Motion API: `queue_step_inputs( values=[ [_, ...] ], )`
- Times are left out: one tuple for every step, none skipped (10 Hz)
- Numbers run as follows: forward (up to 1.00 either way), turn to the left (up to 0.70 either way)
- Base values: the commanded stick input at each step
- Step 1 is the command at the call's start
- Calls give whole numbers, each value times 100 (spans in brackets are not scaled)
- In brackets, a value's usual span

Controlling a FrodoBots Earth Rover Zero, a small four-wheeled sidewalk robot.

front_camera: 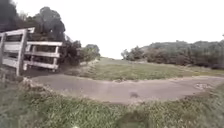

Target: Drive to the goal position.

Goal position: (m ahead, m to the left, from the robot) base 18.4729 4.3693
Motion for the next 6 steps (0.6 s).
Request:
queue_step_inputs(
  values=[
    [70,-14],
    [70,-14],
    [70,-14],
    [70,-14],
    [70,-14],
    [70,-14]
  ],
)
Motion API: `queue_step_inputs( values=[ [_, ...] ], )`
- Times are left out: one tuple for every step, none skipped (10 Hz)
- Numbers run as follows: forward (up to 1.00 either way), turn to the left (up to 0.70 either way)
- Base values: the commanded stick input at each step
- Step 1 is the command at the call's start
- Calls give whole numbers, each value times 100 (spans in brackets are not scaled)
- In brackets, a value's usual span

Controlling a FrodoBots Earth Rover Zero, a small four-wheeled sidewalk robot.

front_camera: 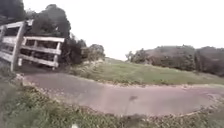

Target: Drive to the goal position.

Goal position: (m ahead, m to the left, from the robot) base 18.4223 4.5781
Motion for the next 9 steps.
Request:
queue_step_inputs(
  values=[
    [70,-14],
    [70,-14],
    [70,-14],
    [70,-14],
    [70,-14],
    [70,-14],
    [70,-14],
    [70,-14],
    [0,-64]
  ],
)
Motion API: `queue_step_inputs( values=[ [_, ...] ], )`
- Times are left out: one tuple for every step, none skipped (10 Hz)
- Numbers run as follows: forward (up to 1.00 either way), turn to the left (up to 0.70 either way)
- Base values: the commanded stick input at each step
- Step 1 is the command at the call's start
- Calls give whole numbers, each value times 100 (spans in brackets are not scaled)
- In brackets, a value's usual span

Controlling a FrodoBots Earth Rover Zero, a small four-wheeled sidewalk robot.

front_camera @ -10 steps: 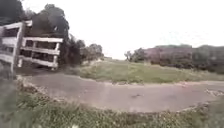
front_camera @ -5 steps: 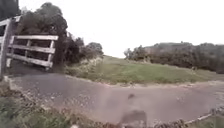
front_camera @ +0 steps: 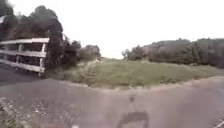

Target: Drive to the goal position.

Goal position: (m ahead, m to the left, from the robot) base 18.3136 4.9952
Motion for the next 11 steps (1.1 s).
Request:
queue_step_inputs(
  values=[
    [0,-43],
    [0,-23],
    [0,0],
    [0,0],
    [0,0],
    [0,0],
    [0,0],
    [0,0],
    [70,0],
    [70,0],
    [70,0]
  ],
)
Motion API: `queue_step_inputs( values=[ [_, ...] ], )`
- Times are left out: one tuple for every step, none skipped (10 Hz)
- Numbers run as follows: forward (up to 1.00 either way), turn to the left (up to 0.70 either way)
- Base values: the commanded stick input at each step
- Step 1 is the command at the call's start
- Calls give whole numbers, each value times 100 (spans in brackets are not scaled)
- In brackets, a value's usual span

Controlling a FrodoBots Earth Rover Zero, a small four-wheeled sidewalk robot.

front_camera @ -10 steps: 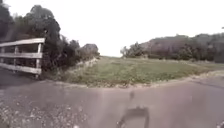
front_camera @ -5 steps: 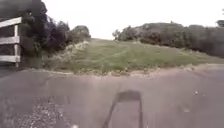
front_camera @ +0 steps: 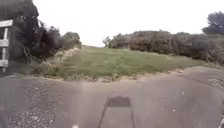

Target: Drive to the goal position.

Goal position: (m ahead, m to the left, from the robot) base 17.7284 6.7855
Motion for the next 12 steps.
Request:
queue_step_inputs(
  values=[
    [70,0],
    [0,0],
    [0,0],
    [0,0],
    [0,0],
    [0,0],
    [0,-28],
    [0,-55],
    [70,-14],
    [70,-14],
    [70,-14],
    [70,-14]
  ],
)
